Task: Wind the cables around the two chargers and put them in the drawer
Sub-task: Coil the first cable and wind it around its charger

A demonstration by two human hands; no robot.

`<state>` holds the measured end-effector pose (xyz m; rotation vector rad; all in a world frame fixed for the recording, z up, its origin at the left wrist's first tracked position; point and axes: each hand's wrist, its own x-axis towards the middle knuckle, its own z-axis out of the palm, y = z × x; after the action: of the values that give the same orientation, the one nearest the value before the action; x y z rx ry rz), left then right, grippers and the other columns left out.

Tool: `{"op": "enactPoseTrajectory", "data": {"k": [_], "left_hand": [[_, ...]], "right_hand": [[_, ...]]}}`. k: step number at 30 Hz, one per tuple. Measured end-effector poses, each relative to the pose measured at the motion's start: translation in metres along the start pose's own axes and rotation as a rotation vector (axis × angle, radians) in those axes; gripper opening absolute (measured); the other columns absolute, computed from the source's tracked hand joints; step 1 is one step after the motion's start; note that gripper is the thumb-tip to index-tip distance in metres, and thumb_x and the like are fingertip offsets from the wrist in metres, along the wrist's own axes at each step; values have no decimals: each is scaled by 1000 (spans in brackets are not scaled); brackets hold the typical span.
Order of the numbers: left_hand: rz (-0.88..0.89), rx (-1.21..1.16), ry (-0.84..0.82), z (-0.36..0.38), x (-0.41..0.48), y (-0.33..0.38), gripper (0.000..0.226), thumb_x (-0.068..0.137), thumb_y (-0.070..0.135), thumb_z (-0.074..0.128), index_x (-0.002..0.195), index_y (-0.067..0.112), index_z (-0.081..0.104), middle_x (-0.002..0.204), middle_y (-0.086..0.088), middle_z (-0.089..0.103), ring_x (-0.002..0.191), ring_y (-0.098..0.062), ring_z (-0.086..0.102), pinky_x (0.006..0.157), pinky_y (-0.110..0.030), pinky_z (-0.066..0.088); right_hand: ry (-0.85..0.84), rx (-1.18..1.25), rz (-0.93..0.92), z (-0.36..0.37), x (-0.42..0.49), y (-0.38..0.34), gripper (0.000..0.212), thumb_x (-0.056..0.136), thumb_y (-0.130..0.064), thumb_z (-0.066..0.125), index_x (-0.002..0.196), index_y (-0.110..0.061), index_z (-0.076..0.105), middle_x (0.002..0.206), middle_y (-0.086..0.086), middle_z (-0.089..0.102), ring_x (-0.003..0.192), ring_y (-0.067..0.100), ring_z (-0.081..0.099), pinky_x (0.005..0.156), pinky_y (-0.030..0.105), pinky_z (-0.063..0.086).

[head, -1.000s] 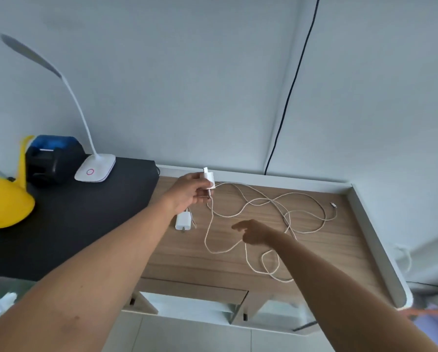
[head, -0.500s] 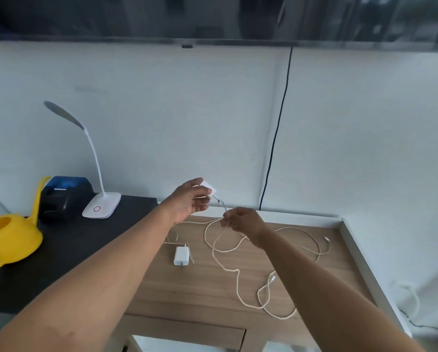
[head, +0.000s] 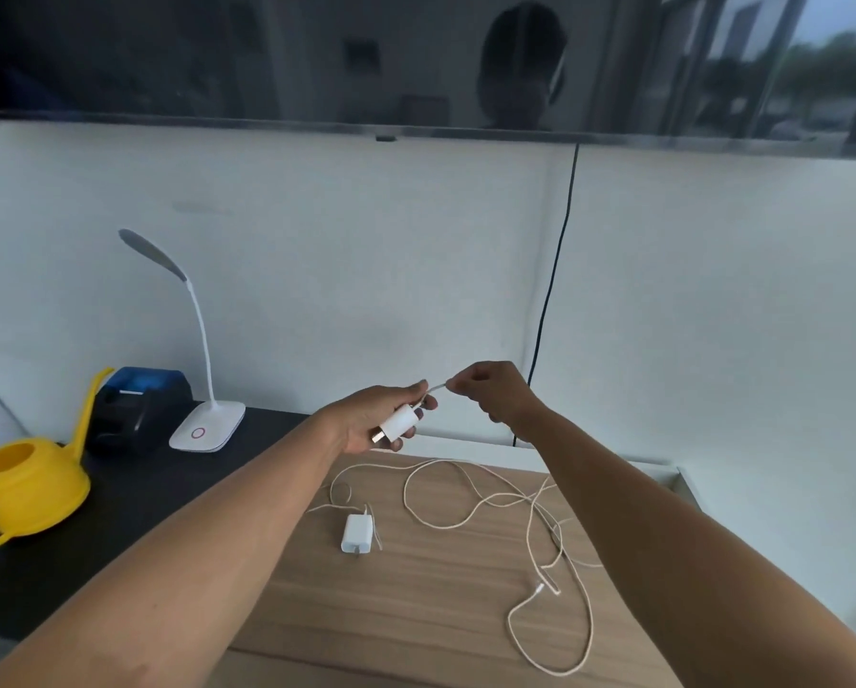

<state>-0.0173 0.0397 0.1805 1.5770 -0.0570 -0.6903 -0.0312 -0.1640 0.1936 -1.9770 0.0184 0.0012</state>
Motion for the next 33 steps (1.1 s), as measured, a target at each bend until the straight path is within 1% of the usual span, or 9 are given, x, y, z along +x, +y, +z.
{"op": "enactPoseTrajectory", "data": {"k": [4, 8, 11, 14, 16, 19, 23, 29, 33], "left_hand": [[40, 2, 64, 1, -1, 4, 22, 97, 36, 55, 91, 19, 69, 100, -1, 74, 70, -15, 61, 54, -25, 39], [98, 28, 213, -1, -3, 6, 22, 96, 34, 58, 91, 17, 71, 87, 1, 74, 65, -14, 62, 52, -24, 39], [136, 48, 320, -4, -5, 7, 23, 95, 32, 59, 83, 17, 70, 82, -1, 71, 63, -17, 61, 52, -23, 41], [177, 41, 384, -8, -7, 8, 22, 94, 31, 60, 80, 17, 69, 76, 0, 70, 62, -17, 60, 57, -25, 42], [195, 6, 400, -12, -9, 10, 22, 94, 31, 61, 79, 17, 69, 75, 0, 69, 61, -16, 61, 58, -25, 44], [212, -90, 424, -23, -14, 10, 22, 95, 30, 61, 82, 15, 69, 80, -2, 70, 63, -16, 62, 58, -25, 49], [175, -193, 429, -38, -22, 8, 19, 94, 32, 62, 88, 16, 70, 88, -1, 73, 66, -16, 62, 49, -22, 45], [171, -414, 376, -55, -29, 5, 16, 94, 29, 63, 90, 16, 71, 84, 0, 73, 64, -14, 61, 49, -23, 42], [202, -464, 367, -58, -31, 5, 14, 94, 28, 62, 96, 18, 72, 91, 2, 75, 76, -13, 66, 48, -20, 46]], "right_hand": [[21, -57, -56, -3, 8, -5, 10, 88, -17, 67, 85, -7, 71, 60, -4, 50, 49, 10, 37, 40, 13, 30], [81, -191, -87, -10, 15, -3, 10, 87, -21, 67, 82, -14, 72, 67, -3, 60, 59, 12, 48, 55, 23, 39], [135, -289, -87, -18, 17, -1, 10, 86, -27, 67, 82, -20, 73, 81, -5, 69, 76, 14, 60, 69, 28, 46], [194, -336, -81, -24, 16, -3, 11, 86, -30, 64, 77, -29, 70, 84, -10, 69, 82, 13, 62, 72, 29, 48], [244, -334, -73, -30, 14, -3, 11, 87, -29, 63, 79, -29, 70, 86, -9, 70, 84, 15, 62, 74, 30, 48], [309, -304, -63, -42, 12, -1, 9, 87, -28, 64, 80, -28, 69, 83, -7, 69, 82, 17, 62, 72, 28, 46], [376, -301, -26, -58, 8, 4, 9, 88, -26, 62, 83, -28, 70, 81, -6, 67, 81, 19, 62, 67, 27, 41], [452, -312, 11, -66, 5, 11, 13, 90, -27, 60, 92, -24, 72, 88, -2, 68, 85, 21, 60, 71, 29, 43], [481, -315, 68, -56, 3, 13, 14, 91, -25, 56, 94, -21, 68, 85, -1, 71, 85, 22, 62, 69, 29, 43]]}}
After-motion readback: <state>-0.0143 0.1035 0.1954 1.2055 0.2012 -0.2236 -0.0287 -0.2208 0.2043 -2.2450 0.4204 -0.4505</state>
